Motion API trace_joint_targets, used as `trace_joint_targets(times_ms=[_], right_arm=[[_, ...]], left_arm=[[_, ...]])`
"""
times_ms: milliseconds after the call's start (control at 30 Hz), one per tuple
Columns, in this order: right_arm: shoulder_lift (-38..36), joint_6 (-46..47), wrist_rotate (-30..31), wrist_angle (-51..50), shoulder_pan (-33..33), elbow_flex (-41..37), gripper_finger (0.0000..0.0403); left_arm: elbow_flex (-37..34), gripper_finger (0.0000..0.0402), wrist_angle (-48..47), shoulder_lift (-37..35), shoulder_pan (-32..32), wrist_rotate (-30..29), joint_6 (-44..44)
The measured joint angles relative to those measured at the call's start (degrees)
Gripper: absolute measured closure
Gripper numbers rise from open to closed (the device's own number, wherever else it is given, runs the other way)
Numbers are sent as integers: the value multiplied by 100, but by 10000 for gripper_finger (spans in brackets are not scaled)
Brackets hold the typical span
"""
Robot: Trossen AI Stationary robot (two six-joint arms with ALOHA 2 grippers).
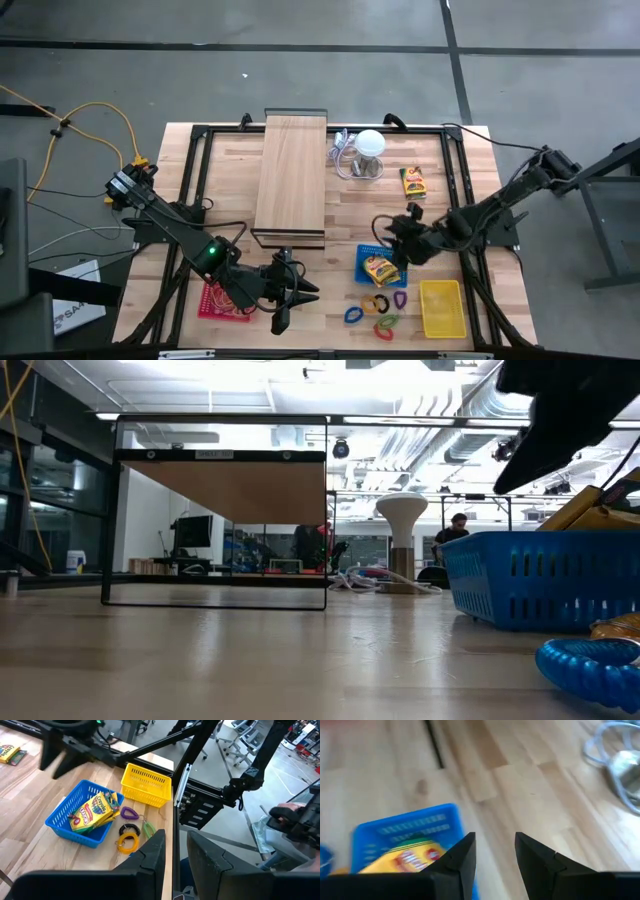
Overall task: Pick & Place Office Desk Supplies
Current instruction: Put the yellow crayon box into the blue bin
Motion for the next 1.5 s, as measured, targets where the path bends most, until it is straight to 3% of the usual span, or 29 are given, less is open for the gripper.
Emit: trace_joint_targets(times_ms=[533,867,1033,1167,1500], right_arm=[[0,-600,-195,-493,-1674,0,278],[0,-2209,-814,-491,-2494,0,278],[0,-3405,-1741,-524,-3043,0,278],[-28,-3835,-2522,-848,-3568,0,278],[-52,-5027,-3027,-1824,-4329,0,278]], left_arm=[[0,325,0,0,0,0,0],[0,325,0,0,0,0,0],[0,325,0,0,0,0,0],[2,325,0,0,0,0,0],[2,325,0,0,0,0,0]])
